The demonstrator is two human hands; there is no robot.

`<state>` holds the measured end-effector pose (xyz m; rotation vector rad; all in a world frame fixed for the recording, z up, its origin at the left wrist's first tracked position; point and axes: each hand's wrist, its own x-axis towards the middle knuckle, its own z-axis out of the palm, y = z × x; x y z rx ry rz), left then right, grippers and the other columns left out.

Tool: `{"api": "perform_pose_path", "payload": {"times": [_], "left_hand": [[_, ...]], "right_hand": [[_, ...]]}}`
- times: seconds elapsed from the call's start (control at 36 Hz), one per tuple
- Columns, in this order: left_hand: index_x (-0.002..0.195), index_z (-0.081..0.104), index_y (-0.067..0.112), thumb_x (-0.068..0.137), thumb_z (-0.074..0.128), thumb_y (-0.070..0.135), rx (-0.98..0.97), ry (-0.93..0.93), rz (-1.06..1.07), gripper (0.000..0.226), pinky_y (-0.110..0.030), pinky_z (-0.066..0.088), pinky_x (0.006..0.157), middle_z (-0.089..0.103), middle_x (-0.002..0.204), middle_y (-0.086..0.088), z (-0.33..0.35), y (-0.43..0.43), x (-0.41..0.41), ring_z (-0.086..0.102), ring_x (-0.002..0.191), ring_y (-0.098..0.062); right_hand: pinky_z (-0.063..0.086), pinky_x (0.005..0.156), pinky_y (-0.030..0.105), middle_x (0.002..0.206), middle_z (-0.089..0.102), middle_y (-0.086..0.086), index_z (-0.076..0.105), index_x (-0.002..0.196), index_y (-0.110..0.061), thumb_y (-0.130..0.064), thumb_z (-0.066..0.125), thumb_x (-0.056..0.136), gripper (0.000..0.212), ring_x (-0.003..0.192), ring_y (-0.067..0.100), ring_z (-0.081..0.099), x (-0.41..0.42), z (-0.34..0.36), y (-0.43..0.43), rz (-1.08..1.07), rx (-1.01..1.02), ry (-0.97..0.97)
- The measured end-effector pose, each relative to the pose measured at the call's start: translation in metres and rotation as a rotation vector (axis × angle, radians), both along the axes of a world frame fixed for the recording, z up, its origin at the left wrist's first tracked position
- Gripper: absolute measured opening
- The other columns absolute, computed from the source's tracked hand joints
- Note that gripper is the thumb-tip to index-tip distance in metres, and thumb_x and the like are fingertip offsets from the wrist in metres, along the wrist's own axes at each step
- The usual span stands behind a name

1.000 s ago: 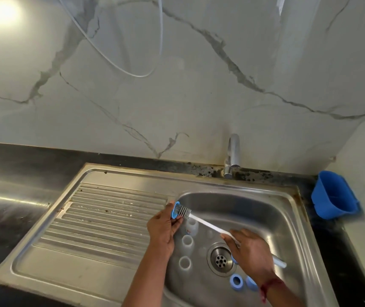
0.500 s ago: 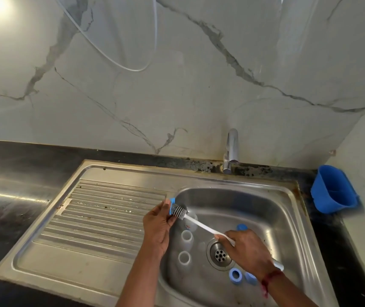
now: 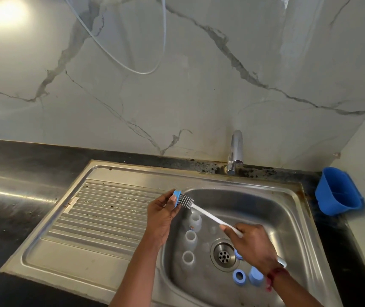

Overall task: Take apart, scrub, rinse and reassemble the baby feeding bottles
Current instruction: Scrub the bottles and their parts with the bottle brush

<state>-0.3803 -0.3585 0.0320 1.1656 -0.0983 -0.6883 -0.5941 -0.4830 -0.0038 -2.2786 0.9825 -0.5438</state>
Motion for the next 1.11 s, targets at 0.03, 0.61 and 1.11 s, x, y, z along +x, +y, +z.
{"api": "perform_pose_path", "payload": {"times": [0.03,0.61,1.11], "left_hand": [[0.112,0.066,-0.003,0.093,0.057,-0.004,0.004,-0.014,-0.005,0.021,-0.029,0.059,0.08,0.072,0.097,-0.014,0.0,0.0,0.001,0.067,0.094,-0.026],[0.103,0.067,-0.003,0.074,0.066,0.008,-0.134,0.043,-0.049,0.031,-0.031,0.062,0.073,0.076,0.092,-0.013,-0.001,0.015,-0.001,0.073,0.087,-0.022],[0.097,0.063,0.001,0.087,0.064,0.004,-0.061,0.082,0.049,0.01,-0.033,0.06,0.078,0.071,0.097,-0.017,-0.011,0.015,-0.002,0.07,0.088,-0.025]], "right_hand": [[0.044,0.049,0.032,0.044,0.048,-0.011,0.038,0.045,-0.024,-0.061,0.062,0.085,0.06,0.042,0.011,0.043,0.001,0.002,-0.001,-0.005,0.01,0.001],[0.035,0.049,0.019,0.044,0.046,-0.006,0.059,0.058,-0.014,-0.056,0.062,0.088,0.052,0.045,0.008,0.043,0.004,-0.02,0.01,0.14,0.209,0.096],[0.037,0.047,0.023,0.044,0.048,-0.004,0.049,0.054,-0.012,-0.063,0.06,0.086,0.061,0.043,0.007,0.041,0.002,-0.024,0.018,0.001,0.244,0.043]]}}
